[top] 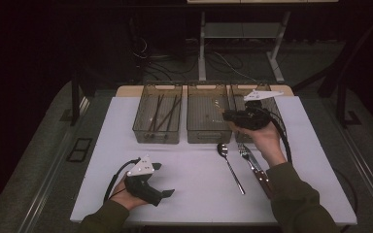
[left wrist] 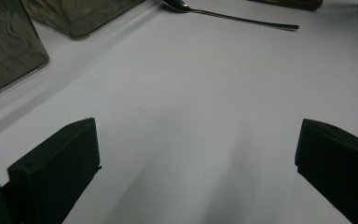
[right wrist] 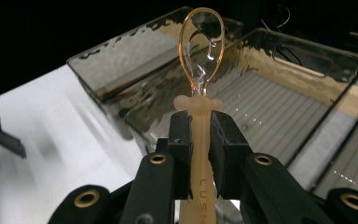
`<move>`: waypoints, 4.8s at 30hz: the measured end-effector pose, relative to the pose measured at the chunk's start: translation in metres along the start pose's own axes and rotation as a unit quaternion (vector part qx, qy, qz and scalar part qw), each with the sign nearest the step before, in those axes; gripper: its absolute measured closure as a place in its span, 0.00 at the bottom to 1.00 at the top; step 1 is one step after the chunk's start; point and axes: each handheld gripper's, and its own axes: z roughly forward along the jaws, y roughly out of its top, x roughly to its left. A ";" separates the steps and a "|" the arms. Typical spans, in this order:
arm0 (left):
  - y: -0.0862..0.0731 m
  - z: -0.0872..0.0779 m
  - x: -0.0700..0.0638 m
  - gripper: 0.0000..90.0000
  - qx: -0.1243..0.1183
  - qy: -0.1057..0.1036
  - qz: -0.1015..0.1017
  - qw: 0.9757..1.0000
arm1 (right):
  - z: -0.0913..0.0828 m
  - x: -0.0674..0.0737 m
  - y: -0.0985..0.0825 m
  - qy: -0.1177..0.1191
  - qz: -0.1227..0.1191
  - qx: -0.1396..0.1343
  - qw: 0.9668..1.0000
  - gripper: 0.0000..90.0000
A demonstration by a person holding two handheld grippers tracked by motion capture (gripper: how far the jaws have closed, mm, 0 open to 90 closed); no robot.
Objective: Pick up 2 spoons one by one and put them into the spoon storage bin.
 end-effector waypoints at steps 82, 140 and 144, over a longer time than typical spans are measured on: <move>0.000 0.000 -0.002 0.00 0.002 -0.001 0.002 1.000 | 0.007 0.013 -0.075 0.022 0.016 0.096 0.995 0.50; 0.000 0.001 -0.001 0.00 0.003 -0.001 0.003 1.000 | 0.054 0.014 -0.101 -0.020 -0.055 0.134 0.989 0.73; 0.000 0.001 -0.001 0.00 0.004 -0.001 0.003 1.000 | 0.055 0.017 -0.100 -0.022 -0.064 0.129 0.989 0.81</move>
